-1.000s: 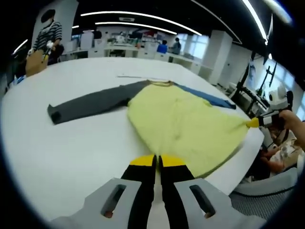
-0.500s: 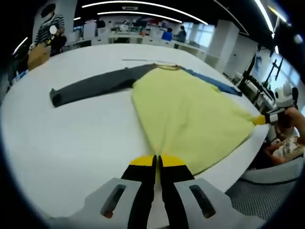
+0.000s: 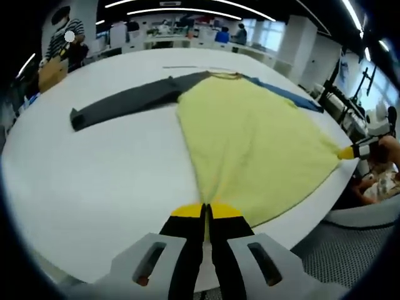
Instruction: Fold the garment on the visible template until the final outline fits inside the template.
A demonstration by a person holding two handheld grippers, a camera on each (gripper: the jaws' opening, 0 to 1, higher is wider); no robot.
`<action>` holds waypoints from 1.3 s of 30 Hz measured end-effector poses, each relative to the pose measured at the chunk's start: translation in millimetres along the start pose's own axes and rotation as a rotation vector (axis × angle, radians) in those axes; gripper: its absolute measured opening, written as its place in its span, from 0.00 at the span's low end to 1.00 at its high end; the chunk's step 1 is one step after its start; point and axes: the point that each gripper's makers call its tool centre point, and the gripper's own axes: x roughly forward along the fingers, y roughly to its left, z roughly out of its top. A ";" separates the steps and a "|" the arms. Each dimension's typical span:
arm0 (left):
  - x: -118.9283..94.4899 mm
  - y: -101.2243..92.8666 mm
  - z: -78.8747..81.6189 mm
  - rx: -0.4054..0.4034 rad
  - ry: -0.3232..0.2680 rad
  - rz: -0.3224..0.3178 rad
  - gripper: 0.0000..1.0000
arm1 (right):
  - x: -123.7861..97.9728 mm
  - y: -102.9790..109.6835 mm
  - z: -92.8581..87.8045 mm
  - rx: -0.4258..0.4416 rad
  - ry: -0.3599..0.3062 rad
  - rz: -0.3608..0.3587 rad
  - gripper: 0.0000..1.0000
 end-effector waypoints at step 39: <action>-9.7 -9.6 53.1 0.023 -0.241 -0.095 0.65 | -27.5 0.1 62.7 -0.161 -0.222 0.063 0.69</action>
